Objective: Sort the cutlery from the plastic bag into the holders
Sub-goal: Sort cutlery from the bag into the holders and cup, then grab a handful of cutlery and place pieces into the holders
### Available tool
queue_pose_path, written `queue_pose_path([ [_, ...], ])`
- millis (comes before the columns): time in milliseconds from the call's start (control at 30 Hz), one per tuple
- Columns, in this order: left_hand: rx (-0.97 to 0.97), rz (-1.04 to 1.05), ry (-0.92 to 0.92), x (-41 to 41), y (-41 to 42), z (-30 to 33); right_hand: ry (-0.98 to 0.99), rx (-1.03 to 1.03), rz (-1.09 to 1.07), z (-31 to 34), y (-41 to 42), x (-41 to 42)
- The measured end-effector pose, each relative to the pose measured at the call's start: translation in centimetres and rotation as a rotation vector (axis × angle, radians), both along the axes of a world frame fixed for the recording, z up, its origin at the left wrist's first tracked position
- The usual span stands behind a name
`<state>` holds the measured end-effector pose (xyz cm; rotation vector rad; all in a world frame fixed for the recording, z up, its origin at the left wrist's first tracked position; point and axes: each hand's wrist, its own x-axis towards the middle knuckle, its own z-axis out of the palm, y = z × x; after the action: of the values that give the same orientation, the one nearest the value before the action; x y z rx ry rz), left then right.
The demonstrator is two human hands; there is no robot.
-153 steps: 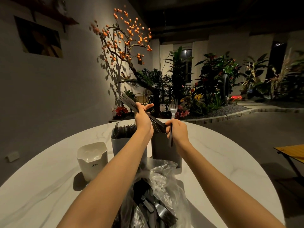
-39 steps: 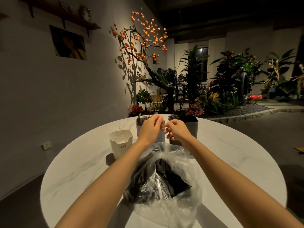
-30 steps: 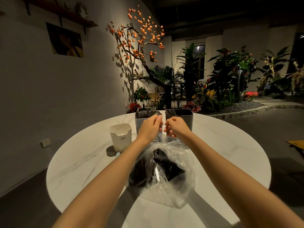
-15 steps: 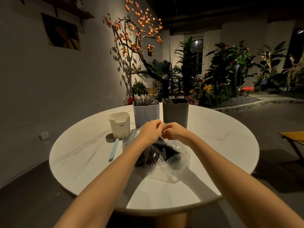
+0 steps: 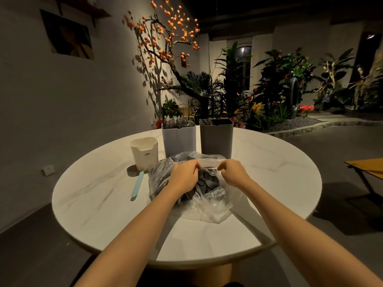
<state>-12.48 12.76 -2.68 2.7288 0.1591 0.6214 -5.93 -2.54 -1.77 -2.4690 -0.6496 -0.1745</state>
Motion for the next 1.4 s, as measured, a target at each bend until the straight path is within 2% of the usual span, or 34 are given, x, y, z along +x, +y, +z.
queue_pose_path([
  [200, 0.101, 0.002, -0.055, 0.2, -0.2, -1.0, -0.057, -0.269, -0.059, -0.6, 0.3, -0.3],
  [333, 0.071, 0.020, -0.149, 0.2, -0.1, -1.2, 0.066, -0.363, 0.064, 0.7, 0.8, -0.7],
  [433, -0.030, 0.025, -0.171, 0.0, -0.1, -1.0, 0.204, -0.365, 0.168, 1.3, 1.2, -1.0],
  [567, -0.095, 0.041, -0.193, 0.0, -0.1, -0.9, 0.187, -0.403, 0.169, 1.5, 1.7, -1.2],
  [1100, -0.067, -0.003, -0.140, 0.1, 0.0, -0.9, 0.281, -0.361, 0.087, 1.5, 2.5, 0.0],
  [1400, -0.081, -0.025, -0.115, 0.0, 0.1, -0.8, 0.272, -0.364, -0.004, 1.6, 2.3, 0.3],
])
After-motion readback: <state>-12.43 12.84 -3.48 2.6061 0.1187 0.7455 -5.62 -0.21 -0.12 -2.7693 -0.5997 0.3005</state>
